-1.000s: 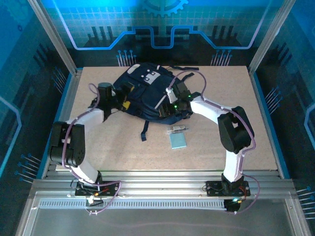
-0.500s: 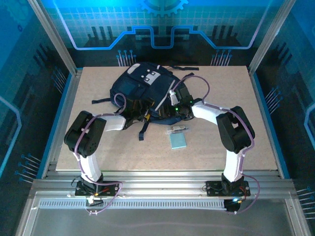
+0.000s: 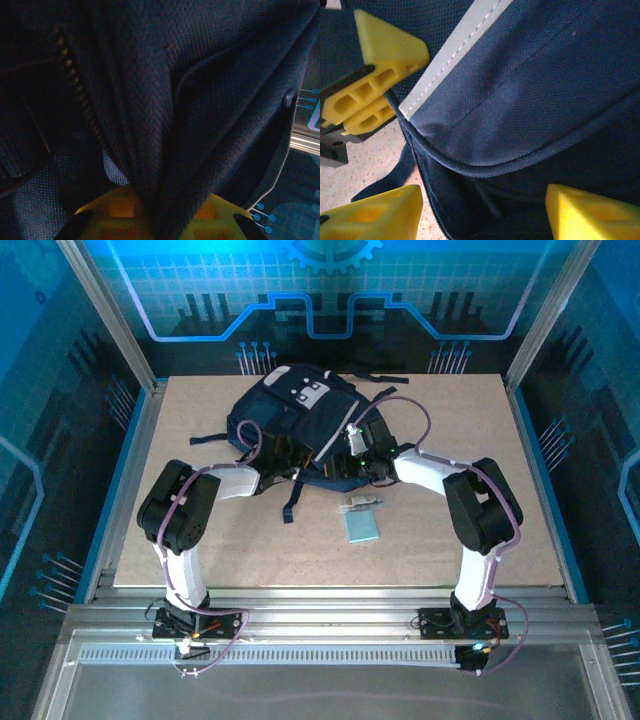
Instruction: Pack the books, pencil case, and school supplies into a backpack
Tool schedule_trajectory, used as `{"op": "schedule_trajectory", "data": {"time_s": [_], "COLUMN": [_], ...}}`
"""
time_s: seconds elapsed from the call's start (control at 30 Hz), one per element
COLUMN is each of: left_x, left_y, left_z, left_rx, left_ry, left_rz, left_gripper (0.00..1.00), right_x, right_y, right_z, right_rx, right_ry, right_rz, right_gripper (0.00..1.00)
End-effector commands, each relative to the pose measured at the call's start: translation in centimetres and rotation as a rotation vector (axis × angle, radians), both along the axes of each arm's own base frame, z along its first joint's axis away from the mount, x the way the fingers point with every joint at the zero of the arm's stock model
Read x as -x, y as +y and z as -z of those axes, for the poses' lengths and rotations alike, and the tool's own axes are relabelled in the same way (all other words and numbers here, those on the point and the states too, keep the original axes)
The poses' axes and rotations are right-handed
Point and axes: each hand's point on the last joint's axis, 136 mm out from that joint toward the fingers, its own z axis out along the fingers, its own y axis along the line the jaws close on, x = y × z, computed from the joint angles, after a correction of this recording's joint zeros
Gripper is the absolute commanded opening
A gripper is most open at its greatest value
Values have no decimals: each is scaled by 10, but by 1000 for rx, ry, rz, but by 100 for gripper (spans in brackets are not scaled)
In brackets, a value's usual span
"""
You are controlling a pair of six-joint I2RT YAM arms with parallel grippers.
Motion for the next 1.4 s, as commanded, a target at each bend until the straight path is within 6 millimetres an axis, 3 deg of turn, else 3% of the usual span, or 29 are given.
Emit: {"op": "schedule_trajectory", "data": {"time_s": [0.0, 0.4, 0.7, 0.93, 1.0, 1.2, 1.37], "left_x": [-20, -16, -12, -16, -18, -21, -20], "left_y": [2, -10, -14, -14, -17, -18, -18], "left_z": [-65, -127, -157, -178, -185, -201, -206], "left_rx": [99, 309, 354, 375, 390, 407, 438], "left_ry": [-125, -199, -245, -277, -287, -312, -321], "left_rz": [-59, -54, -21, -18, -11, -13, -22], "left_gripper": [0, 0, 0, 0, 0, 0, 0], "right_x": [25, 1, -8, -3, -3, 2, -3], "right_y": [5, 2, 2, -20, -19, 11, 25], "right_z": [2, -70, -68, -95, -94, -86, -56], "right_rx": [-41, -41, -43, 10, -9, -111, -144], "right_ry": [75, -101, -89, -159, -159, -108, -60], "right_rz": [-97, -94, -76, -7, -10, -75, -76], "right_gripper": [69, 81, 82, 83, 84, 84, 84]}}
